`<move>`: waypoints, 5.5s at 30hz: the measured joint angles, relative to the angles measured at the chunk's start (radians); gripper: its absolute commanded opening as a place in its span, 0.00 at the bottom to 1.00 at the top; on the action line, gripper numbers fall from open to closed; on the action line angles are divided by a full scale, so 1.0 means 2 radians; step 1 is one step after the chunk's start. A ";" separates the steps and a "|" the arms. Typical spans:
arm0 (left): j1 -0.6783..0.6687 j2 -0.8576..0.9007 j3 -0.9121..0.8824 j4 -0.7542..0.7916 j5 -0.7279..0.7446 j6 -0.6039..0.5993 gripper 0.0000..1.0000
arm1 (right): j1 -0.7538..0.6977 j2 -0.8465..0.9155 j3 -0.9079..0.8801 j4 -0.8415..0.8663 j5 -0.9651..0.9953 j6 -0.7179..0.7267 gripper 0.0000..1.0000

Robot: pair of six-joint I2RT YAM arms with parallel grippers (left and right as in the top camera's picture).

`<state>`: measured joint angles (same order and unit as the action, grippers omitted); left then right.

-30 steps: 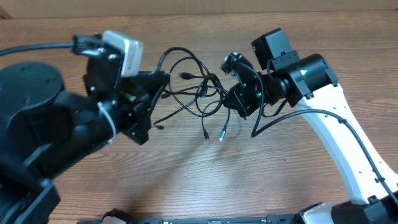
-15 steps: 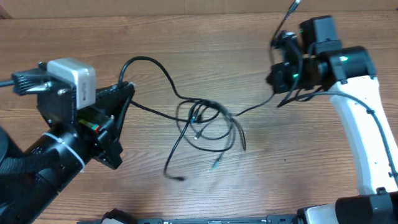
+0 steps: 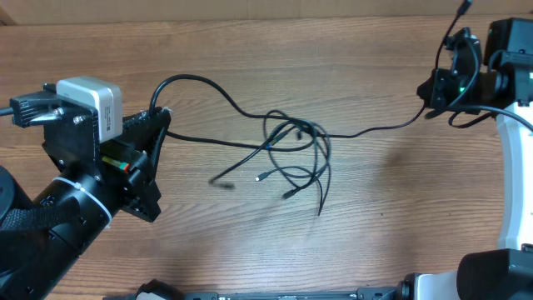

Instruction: Untangle cables

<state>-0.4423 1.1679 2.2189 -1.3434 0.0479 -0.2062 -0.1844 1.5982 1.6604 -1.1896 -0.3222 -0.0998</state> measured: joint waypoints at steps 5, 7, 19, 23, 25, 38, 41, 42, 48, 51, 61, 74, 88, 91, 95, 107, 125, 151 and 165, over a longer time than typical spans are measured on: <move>0.000 0.000 0.000 -0.007 -0.002 0.000 0.04 | -0.002 0.000 0.000 0.011 -0.019 -0.002 0.90; 0.000 0.000 0.000 -0.008 -0.004 0.000 0.04 | -0.002 0.000 0.000 0.012 -0.047 -0.004 0.91; 0.000 0.031 0.005 -0.021 0.031 0.000 0.04 | 0.049 0.000 0.005 0.024 -0.230 -0.029 0.89; 0.000 0.050 0.005 -0.021 0.045 0.000 0.04 | 0.061 0.000 0.036 0.053 -0.228 -0.033 0.95; 0.000 0.055 0.005 -0.020 0.049 0.000 0.04 | 0.060 0.000 0.059 0.067 -0.228 -0.034 0.97; 0.000 0.053 0.005 -0.007 0.060 0.000 0.04 | 0.075 -0.007 0.171 -0.032 -0.258 -0.020 0.75; 0.000 0.053 0.005 -0.004 0.072 0.000 0.04 | 0.104 -0.007 0.171 -0.095 -0.264 -0.029 0.72; 0.000 0.053 0.005 -0.003 0.076 0.000 0.04 | 0.115 -0.007 0.171 -0.109 -0.264 -0.031 0.74; 0.000 0.053 0.005 -0.001 0.102 0.000 0.04 | 0.192 -0.007 0.171 -0.163 -0.258 -0.049 0.78; 0.000 0.053 0.005 -0.001 0.112 0.000 0.04 | 0.230 -0.007 0.171 -0.168 -0.248 -0.052 0.78; 0.000 0.053 0.005 0.002 0.124 0.000 0.04 | 0.313 -0.007 0.142 -0.167 -0.212 -0.030 0.82; 0.000 0.053 0.005 0.002 0.125 0.000 0.04 | 0.355 -0.007 -0.041 -0.051 -0.217 -0.014 0.82; 0.000 0.053 0.005 0.002 0.127 -0.002 0.04 | 0.389 -0.007 -0.117 0.077 -0.239 0.038 0.25; 0.000 0.053 0.005 0.005 0.128 -0.002 0.04 | 0.390 -0.007 -0.117 0.080 -0.241 0.045 0.04; 0.000 0.053 0.005 0.014 0.128 -0.002 0.04 | 0.391 -0.007 -0.118 0.086 -0.242 0.051 0.04; 0.000 0.051 0.005 0.010 0.128 -0.002 0.04 | 0.355 -0.007 -0.118 0.113 -0.162 0.062 0.04; 0.000 0.025 0.005 -0.011 0.075 -0.002 0.04 | 0.089 -0.007 -0.118 0.126 -0.141 0.076 0.04; 0.000 0.025 0.005 -0.014 0.045 -0.005 0.04 | 0.020 -0.019 -0.118 0.112 -0.251 -0.024 0.72; 0.000 0.036 0.005 0.006 0.143 0.017 0.04 | 0.116 -0.084 -0.118 -0.032 -0.376 -0.223 0.72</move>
<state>-0.4423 1.2400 2.2284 -1.3323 0.3336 -0.1715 0.0483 1.4303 1.4246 -1.2530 -1.0733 -0.5449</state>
